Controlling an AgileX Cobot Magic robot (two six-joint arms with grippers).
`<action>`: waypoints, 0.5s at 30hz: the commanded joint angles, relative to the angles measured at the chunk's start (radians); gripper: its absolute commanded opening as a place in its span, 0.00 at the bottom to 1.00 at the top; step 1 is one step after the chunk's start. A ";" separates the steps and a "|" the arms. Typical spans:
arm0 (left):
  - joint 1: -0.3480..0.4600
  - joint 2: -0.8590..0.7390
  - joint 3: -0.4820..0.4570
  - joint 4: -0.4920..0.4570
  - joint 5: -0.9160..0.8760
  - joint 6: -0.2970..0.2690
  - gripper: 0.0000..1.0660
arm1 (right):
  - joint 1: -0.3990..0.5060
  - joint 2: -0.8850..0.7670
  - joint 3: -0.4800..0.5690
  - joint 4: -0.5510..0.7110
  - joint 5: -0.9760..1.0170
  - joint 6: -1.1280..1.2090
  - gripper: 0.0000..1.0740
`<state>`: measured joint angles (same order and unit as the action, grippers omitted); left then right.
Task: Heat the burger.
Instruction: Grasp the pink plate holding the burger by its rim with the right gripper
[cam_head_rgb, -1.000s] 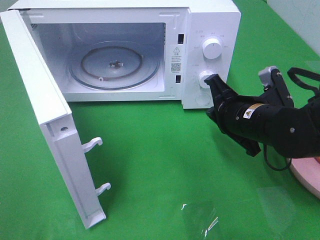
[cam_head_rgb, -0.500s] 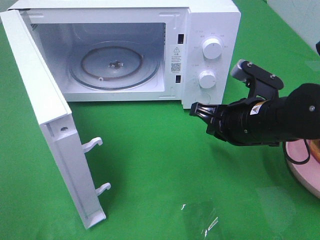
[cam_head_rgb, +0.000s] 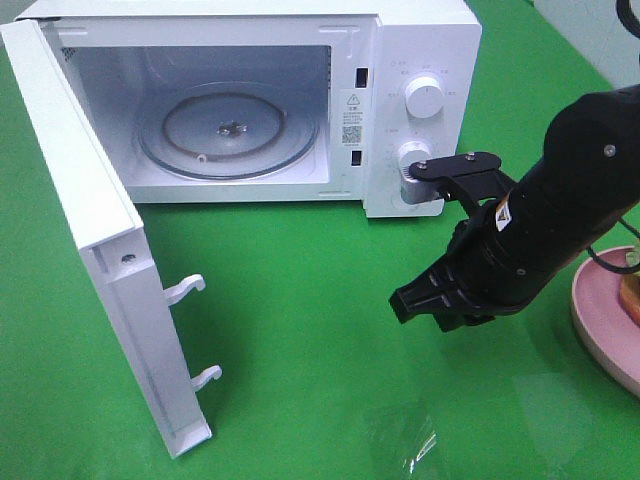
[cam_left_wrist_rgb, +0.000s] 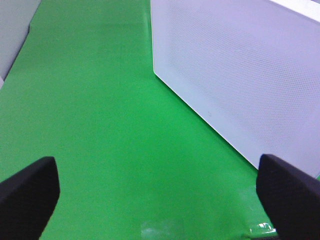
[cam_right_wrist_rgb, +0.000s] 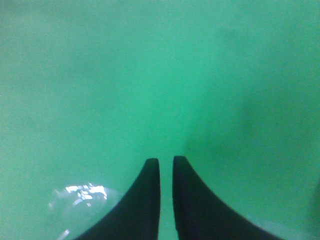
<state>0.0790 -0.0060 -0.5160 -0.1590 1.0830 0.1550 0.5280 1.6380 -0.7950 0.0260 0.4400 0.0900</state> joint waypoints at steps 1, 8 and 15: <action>-0.006 -0.016 0.000 -0.006 -0.014 -0.001 0.94 | -0.005 -0.009 -0.032 -0.075 0.112 -0.009 0.10; -0.006 -0.016 0.000 -0.006 -0.014 -0.001 0.94 | -0.005 -0.010 -0.076 -0.099 0.287 -0.009 0.12; -0.006 -0.016 0.000 -0.006 -0.014 -0.001 0.94 | -0.013 -0.042 -0.076 -0.102 0.337 -0.014 0.13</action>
<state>0.0790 -0.0060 -0.5160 -0.1590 1.0830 0.1550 0.5280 1.6110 -0.8640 -0.0690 0.7600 0.0890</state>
